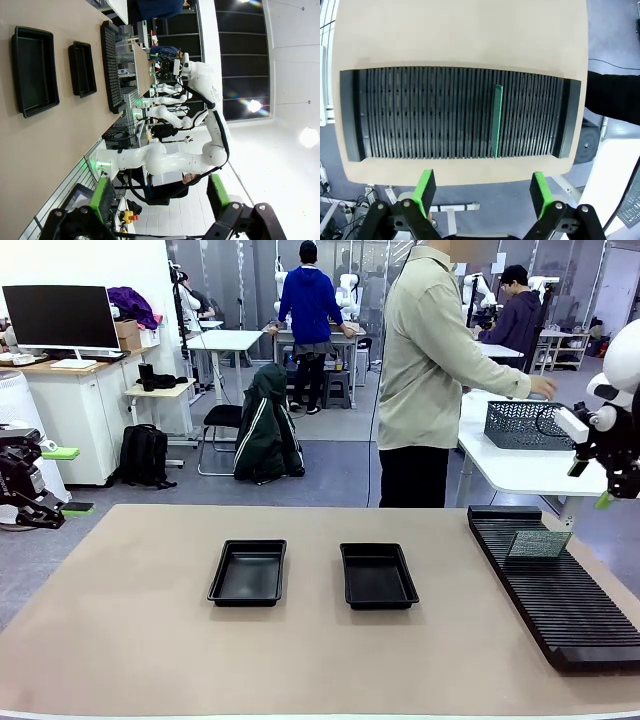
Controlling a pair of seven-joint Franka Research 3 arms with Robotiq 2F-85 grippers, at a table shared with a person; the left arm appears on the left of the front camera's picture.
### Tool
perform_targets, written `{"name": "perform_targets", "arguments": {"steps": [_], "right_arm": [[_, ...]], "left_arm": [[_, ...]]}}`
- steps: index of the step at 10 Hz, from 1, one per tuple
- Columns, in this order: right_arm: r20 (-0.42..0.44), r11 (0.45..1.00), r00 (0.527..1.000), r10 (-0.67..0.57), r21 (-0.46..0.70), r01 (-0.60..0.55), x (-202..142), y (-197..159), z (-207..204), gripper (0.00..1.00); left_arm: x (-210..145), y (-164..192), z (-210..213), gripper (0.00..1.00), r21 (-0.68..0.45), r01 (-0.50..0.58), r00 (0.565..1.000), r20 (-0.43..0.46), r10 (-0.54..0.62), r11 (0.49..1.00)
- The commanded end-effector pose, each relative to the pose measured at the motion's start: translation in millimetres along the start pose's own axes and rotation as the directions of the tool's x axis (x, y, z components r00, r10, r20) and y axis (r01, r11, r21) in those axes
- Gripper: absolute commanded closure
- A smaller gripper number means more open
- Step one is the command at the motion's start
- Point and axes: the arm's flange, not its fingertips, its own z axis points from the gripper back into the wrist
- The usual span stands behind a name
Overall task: Inspect and transfer BCBs to ESD trays.
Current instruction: Pick up the Blank PCB from the PCB Rack and place it in the left ESD tray.
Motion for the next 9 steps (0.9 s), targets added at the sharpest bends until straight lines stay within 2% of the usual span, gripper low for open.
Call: {"name": "perform_targets", "arguments": {"steps": [1,9], "right_arm": [[0.028,0.998,0.999,0.038,-0.042,-0.036,0,-2,-22,0.0],[-0.031,0.999,0.999,0.038,-0.037,-0.039,2,-15,-94,0.0]], "left_arm": [[0,0,1,0.0,0.001,0.003,1.0,0.005,-0.003,1.0],[0,0,1,0.0,0.001,0.003,1.0,0.005,-0.003,1.0]]}}
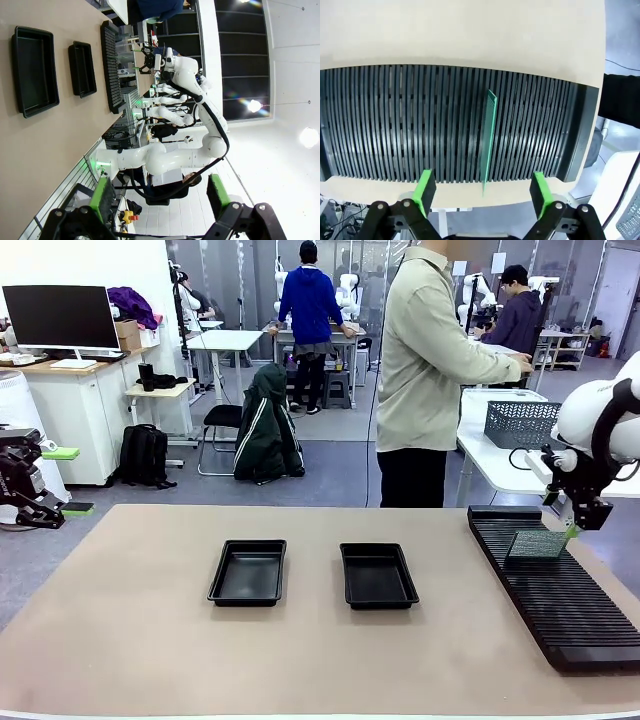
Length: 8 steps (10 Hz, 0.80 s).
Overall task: Inspect and transfer BCBs to ESD trays.
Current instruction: Pick up the Blank PCB from the PCB Rack and place it in the left ESD tray.
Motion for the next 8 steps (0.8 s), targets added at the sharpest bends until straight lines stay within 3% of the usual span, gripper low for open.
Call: {"name": "perform_targets", "arguments": {"steps": [1,8], "right_arm": [[0.005,0.999,1.0,0.006,-0.035,-0.005,-1,1,-13,0.0],[-0.001,0.998,1.0,-0.011,-0.057,0.011,-3,8,-44,0.0]], "left_arm": [[0,0,1,0.0,0.001,0.003,1.0,0.005,-0.003,1.0],[0,0,1,0.0,0.001,0.003,1.0,0.005,-0.003,1.0]]}}
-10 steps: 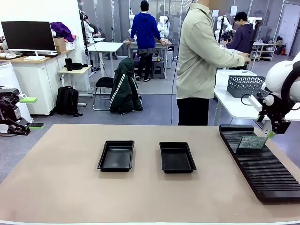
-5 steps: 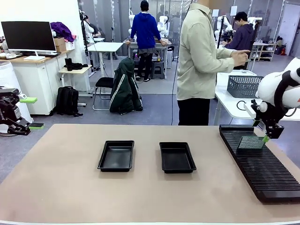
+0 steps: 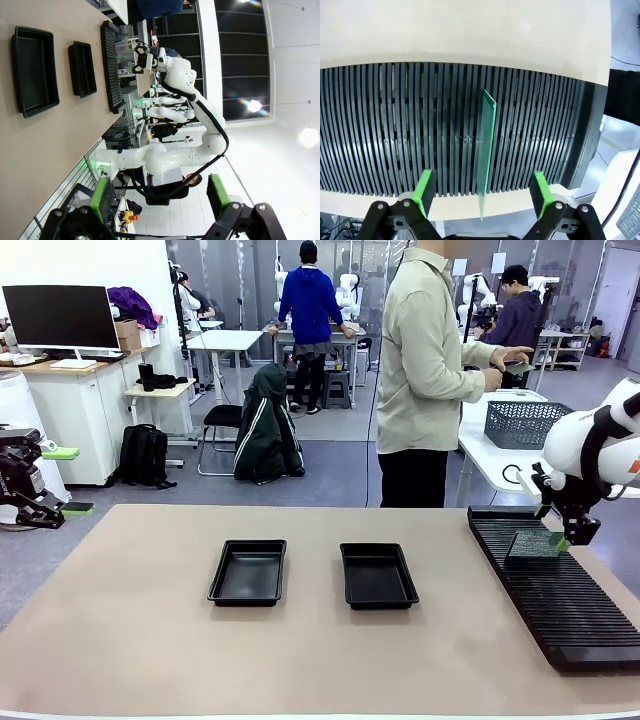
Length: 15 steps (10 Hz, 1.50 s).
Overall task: Inspect and transfer BCBs to ESD trays.
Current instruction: Pick up the Blank PCB from the PCB Rack and place it in the left ESD tray.
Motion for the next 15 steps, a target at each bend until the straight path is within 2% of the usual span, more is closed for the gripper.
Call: {"name": "perform_targets", "arguments": {"steps": [1,3,15], "right_arm": [[0.023,1.0,1.0,-0.005,-0.012,0.006,-3.6,2.8,-9.1,0.0],[0.026,1.0,1.0,-0.006,-0.011,0.007,-3.9,2.3,-8.9,0.07],[0.034,0.998,0.997,-0.063,-0.002,0.063,-7.8,-3.2,-12.9,0.67]], "left_arm": [[0.2,-0.4,0.8,0.0,0.001,0.003,1.0,0.005,-0.003,1.0],[0.2,-0.4,0.8,0.0,0.001,0.003,1.0,0.005,-0.003,1.0],[0.2,-0.4,0.8,0.0,0.001,0.003,1.0,0.005,-0.003,1.0]]}}
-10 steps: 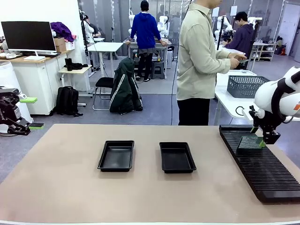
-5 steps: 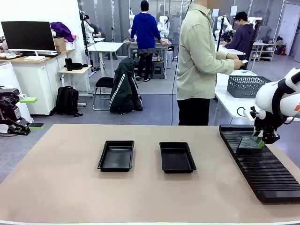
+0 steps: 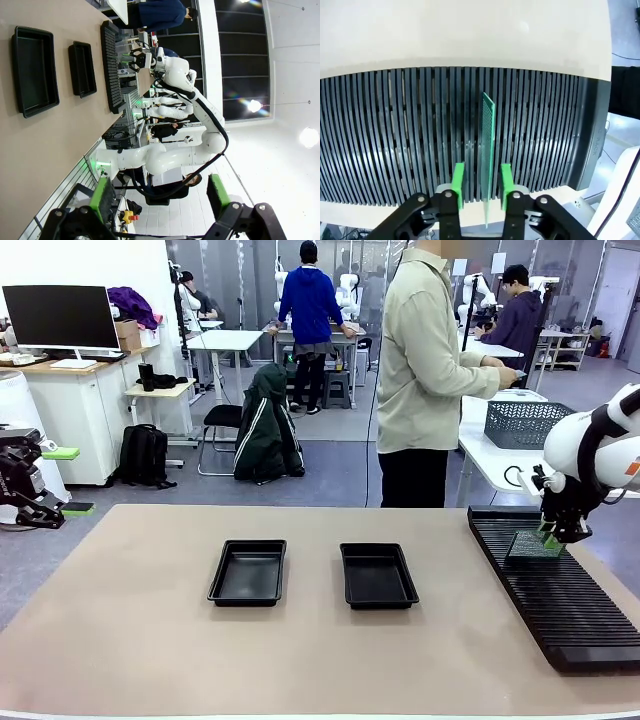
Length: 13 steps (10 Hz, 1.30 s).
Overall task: Inspect and transfer BCBs to ESD trays.
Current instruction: Pick up the Blank PCB from the PCB Rack and place it in the left ESD tray.
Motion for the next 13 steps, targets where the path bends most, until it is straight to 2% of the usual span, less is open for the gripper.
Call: {"name": "perform_targets", "arguments": {"steps": [1,2,3,4,5,6,7,8,13], "right_arm": [[0.003,1.0,1.0,-0.01,-0.002,0.01,-2.4,-5.2,-4.9,0.65],[0.0,1.0,1.0,-0.013,-0.001,0.013,-2.4,-5.9,-5.0,0.76],[-0.004,1.0,1.0,-0.015,-0.001,0.015,-1.5,-6.2,-4.7,0.74],[-0.006,1.0,1.0,-0.016,0.0,0.016,-1.6,-6.7,-5.0,0.86],[-0.006,1.0,1.0,-0.018,0.001,0.018,-1.3,-7.1,-4.9,0.83],[-0.007,1.0,1.0,-0.018,0.002,0.018,-1.1,-7.5,-5.1,0.94],[-0.008,1.0,1.0,-0.018,0.004,0.018,-0.6,-7.9,-5.1,0.92],[-0.01,1.0,1.0,-0.022,0.008,0.022,-1.0,-8.6,-5.7,1.0],[-0.012,0.999,0.999,-0.035,0.013,0.035,-2.2,-9.3,-6.3,1.0]], "left_arm": [[0.2,-0.5,0.8,0.0,0.001,0.003,1.0,0.005,-0.003,1.0],[0.2,-0.5,0.8,0.0,0.001,0.003,1.0,0.005,-0.003,1.0],[0.2,-0.5,0.8,0.0,0.001,0.003,1.0,0.005,-0.003,1.0],[0.2,-0.5,0.8,0.0,0.001,0.003,1.0,0.005,-0.003,1.0],[0.2,-0.5,0.8,0.0,0.001,0.003,1.0,0.005,-0.003,1.0],[0.2,-0.5,0.8,0.0,0.001,0.003,1.0,0.005,-0.003,1.0],[0.2,-0.5,0.8,0.0,0.001,0.003,1.0,0.005,-0.003,1.0],[0.2,-0.5,0.8,0.0,0.001,0.003,1.0,0.005,-0.003,1.0],[0.2,-0.5,0.8,0.0,0.001,0.003,1.0,0.005,-0.003,1.0]]}}
